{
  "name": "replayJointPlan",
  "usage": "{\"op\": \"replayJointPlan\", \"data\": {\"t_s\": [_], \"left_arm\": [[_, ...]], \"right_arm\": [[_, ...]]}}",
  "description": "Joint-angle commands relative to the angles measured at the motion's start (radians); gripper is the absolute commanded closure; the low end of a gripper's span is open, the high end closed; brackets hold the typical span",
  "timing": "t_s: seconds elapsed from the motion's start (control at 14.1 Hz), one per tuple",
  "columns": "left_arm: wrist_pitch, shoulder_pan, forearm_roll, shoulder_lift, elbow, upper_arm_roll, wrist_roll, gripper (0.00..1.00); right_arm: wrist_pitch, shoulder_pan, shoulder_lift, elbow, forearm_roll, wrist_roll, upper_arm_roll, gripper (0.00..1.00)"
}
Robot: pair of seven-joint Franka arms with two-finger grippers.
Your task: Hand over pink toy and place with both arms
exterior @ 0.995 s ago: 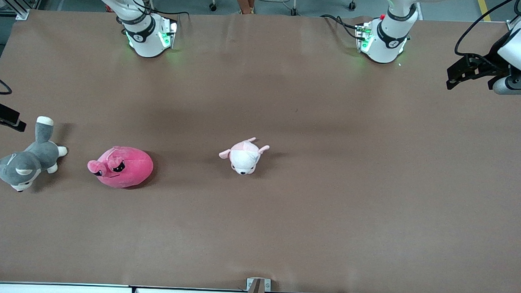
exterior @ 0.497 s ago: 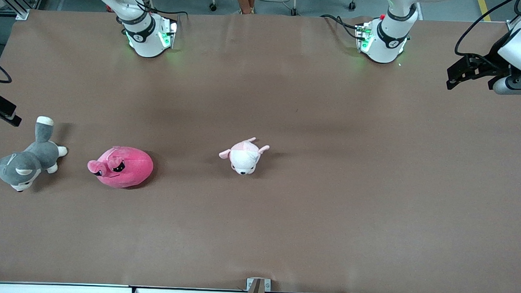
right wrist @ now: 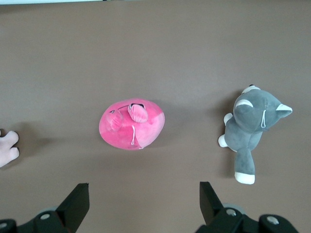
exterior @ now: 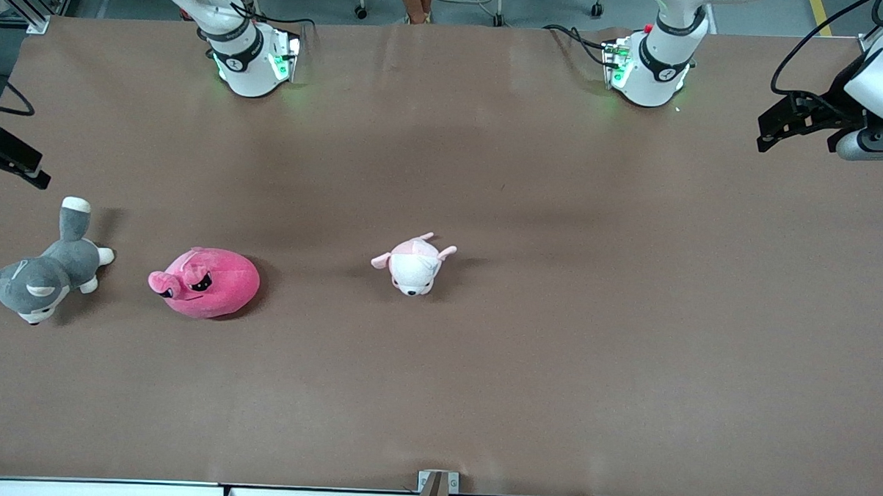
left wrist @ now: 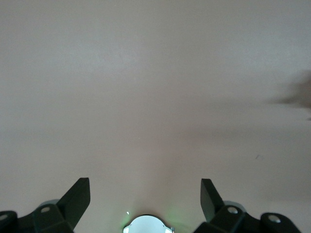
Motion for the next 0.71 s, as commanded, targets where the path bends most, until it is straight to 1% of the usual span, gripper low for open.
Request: {"op": "replayJointPlan", "data": {"t_s": [0.0, 0.43, 0.64], "left_arm": [[0.007, 0.007, -0.011, -0.012, -0.003, 0.0, 0.008, 0.0], [0.002, 0.007, -0.007, -0.004, 0.031, 0.0, 0.016, 0.0], [0.001, 0.005, -0.005, -0.003, 0.029, 0.0, 0.005, 0.0]], "right_arm": [[0.025, 0.0, -0.049, -0.066, -0.031, 0.02, 0.007, 0.0], [0.037, -0.009, -0.051, -0.066, -0.029, 0.026, 0.006, 0.0], [0.034, -0.008, -0.049, -0.058, -0.031, 0.024, 0.005, 0.0]]}}
